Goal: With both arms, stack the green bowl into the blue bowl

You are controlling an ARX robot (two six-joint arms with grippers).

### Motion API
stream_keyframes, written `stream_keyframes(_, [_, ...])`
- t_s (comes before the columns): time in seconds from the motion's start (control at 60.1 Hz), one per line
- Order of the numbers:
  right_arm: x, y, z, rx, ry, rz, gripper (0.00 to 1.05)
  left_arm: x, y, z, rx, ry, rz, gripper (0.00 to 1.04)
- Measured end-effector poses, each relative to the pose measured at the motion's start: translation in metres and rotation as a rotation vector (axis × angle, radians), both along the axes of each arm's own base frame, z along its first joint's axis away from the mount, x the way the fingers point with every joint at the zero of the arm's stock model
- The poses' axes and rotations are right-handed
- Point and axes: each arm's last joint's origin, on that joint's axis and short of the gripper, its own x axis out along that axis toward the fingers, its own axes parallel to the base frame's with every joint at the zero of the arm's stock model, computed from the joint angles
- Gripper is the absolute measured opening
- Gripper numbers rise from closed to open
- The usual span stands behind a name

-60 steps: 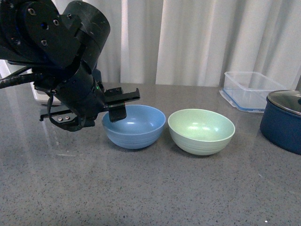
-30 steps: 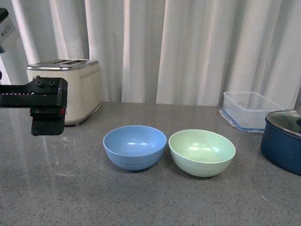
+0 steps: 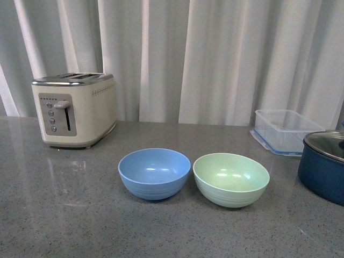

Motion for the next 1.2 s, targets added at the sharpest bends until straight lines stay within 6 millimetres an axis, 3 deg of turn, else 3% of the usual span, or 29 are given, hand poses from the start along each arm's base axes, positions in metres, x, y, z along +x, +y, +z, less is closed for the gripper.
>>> stream_keyframes(0.083, [0.000,0.000,0.000,0.000,0.000,0.000,0.95,-0.010,0.004,-0.006,0.001,-0.002,-0.003,0.04])
stream_keyframes(0.399, [0.000,0.000,0.000,0.000,0.000,0.000,0.95,-0.045,0.023,-0.022,0.004,-0.009,0.000,0.04])
stream_keyframes(0.782, [0.000,0.000,0.000,0.000,0.000,0.000,0.95,-0.068,0.025,-0.035,0.004,-0.023,0.007,0.04])
stream_keyframes(1.198, [0.000,0.000,0.000,0.000,0.000,0.000,0.95,-0.085,0.025,-0.030,0.004,-0.041,0.007,0.04])
